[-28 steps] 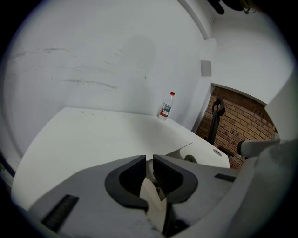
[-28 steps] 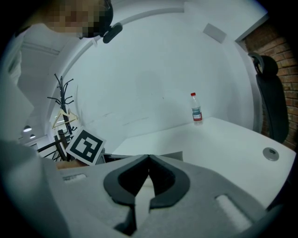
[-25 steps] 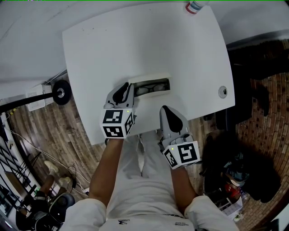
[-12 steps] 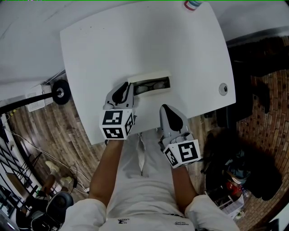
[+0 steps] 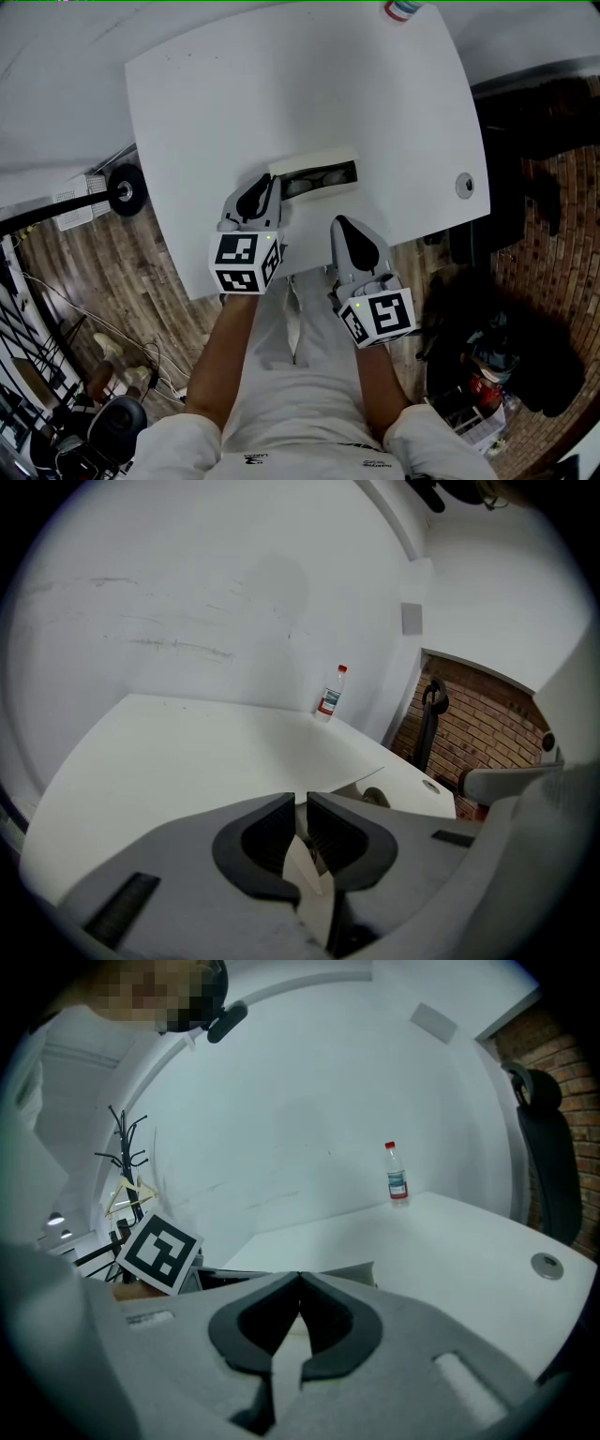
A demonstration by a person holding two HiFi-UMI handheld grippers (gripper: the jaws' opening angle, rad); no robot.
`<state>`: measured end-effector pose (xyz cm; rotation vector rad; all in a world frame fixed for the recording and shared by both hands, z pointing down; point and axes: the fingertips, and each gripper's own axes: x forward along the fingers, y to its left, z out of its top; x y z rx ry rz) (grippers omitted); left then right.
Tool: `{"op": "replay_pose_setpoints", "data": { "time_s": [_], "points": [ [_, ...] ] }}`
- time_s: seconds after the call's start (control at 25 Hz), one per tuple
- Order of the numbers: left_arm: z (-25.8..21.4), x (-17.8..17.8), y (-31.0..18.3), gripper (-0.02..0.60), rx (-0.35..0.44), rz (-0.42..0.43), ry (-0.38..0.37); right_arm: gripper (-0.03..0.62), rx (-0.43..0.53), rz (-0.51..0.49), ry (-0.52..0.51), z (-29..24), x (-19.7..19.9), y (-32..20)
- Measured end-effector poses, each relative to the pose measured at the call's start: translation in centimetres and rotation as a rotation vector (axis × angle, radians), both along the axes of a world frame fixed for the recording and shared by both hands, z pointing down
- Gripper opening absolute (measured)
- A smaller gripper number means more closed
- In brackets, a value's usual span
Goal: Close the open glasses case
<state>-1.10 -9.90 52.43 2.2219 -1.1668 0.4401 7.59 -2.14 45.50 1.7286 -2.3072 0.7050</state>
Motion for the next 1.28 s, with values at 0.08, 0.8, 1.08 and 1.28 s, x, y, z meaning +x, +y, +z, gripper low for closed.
{"op": "replay_pose_setpoints", "data": {
  "time_s": [0.08,0.8,1.08,1.28],
  "points": [
    [0.0,0.0,0.1,0.035,0.000,0.000,0.000,0.002,-0.003,-0.001,-0.004,0.1,-0.1,0.1],
    [-0.1,0.1,1.1,0.032,0.014,0.005,0.006,0.003,-0.013,-0.010,-0.008,0.8,-0.5,1.0],
    [0.0,0.1,1.2,0.031,0.013,0.012,-0.002,0.002,-0.015,-0.002,0.002,0.9,-0.2,1.3],
    [-0.1,0.2,1.3,0.031,0.012,0.016,-0.010,0.002,-0.012,-0.005,0.009,0.7,-0.1,1.2]
  ]
}}
